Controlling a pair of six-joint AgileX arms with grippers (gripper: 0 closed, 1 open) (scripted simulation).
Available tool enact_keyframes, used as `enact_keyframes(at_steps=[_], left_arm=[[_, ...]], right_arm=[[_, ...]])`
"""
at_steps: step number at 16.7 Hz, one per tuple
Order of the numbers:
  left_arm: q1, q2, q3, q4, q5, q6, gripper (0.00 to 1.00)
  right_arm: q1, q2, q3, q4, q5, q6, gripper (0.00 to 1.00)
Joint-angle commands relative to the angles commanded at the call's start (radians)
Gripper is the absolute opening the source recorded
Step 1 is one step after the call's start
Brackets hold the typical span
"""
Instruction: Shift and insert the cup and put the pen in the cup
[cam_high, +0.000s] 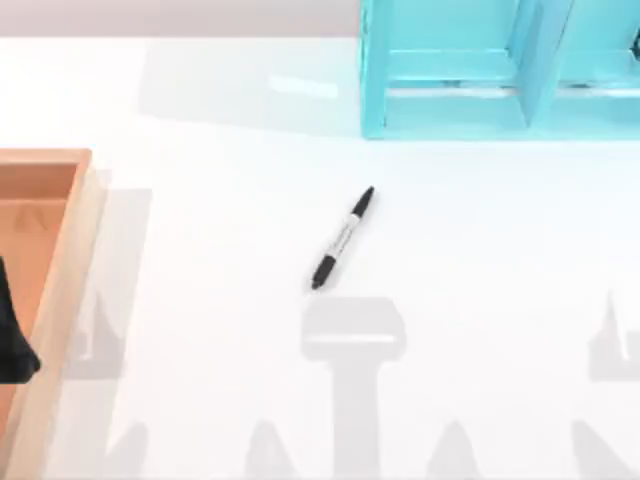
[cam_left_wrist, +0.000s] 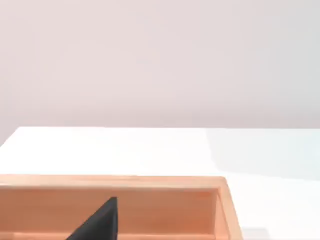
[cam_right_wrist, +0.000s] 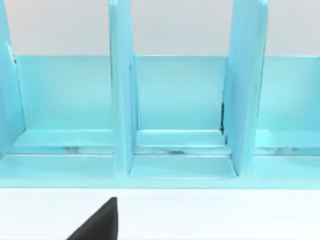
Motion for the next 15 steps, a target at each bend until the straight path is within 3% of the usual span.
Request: enact_keyframes(at_steps=[7, 15], left_arm=[[0.019, 0.154, 0.124, -0.121, -0.001, 0.021, 1.0], [0.091, 0.781, 0.642, -0.571, -0.003, 0.098, 1.0]], right_arm=[[0.0, 0.0, 0.0, 0.0, 0.0, 0.0, 1.0], [0.0, 0.0, 0.0, 0.0, 0.0, 0.0, 1.0]])
